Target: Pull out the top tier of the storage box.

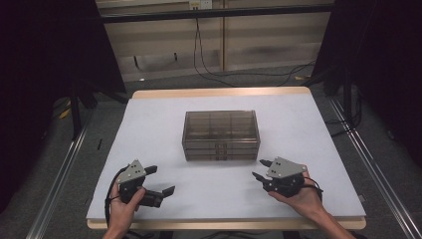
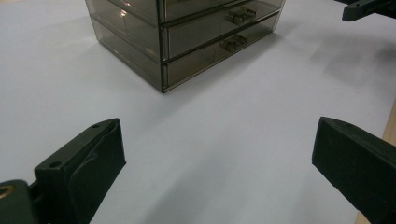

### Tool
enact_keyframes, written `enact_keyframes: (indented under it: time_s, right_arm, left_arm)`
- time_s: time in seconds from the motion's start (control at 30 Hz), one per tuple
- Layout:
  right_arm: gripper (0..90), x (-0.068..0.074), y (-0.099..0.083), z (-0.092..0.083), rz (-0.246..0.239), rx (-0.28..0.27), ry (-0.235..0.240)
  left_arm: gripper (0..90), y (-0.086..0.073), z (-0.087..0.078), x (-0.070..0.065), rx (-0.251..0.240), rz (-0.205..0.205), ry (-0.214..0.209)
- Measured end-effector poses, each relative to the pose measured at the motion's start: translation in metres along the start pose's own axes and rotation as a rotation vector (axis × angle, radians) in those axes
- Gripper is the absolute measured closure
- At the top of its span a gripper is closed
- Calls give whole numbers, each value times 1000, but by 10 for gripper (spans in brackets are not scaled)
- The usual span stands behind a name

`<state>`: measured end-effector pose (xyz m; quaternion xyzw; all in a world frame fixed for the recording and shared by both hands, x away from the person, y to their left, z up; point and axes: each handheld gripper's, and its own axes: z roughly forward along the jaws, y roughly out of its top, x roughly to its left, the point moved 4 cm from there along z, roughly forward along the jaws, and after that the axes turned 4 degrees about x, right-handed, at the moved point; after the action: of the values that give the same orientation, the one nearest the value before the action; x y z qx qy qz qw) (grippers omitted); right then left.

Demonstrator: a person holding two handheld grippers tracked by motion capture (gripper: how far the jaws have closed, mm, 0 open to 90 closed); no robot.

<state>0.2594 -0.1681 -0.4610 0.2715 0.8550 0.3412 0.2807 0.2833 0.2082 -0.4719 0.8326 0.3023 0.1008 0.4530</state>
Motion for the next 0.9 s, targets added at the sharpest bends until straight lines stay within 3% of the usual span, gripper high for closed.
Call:
enact_keyframes:
  time_s: [0.27, 0.47, 0.63, 0.9]
  right_arm:
    - [565, 4, 11, 3, -65, -5, -32]
    - [577, 4, 23, 3, -41, -18, -15]
    - [591, 4, 28, 9, -119, -24, -95]
    - [591, 13, 35, 19, -243, -12, -137]
  left_arm:
    - [23, 0, 0, 0, 3, 2, 3]
    - [24, 0, -1, 0, -5, 2, 1]
    - [23, 0, 0, -1, 1, 0, 1]
    - [24, 0, 1, 0, 5, 1, 1]
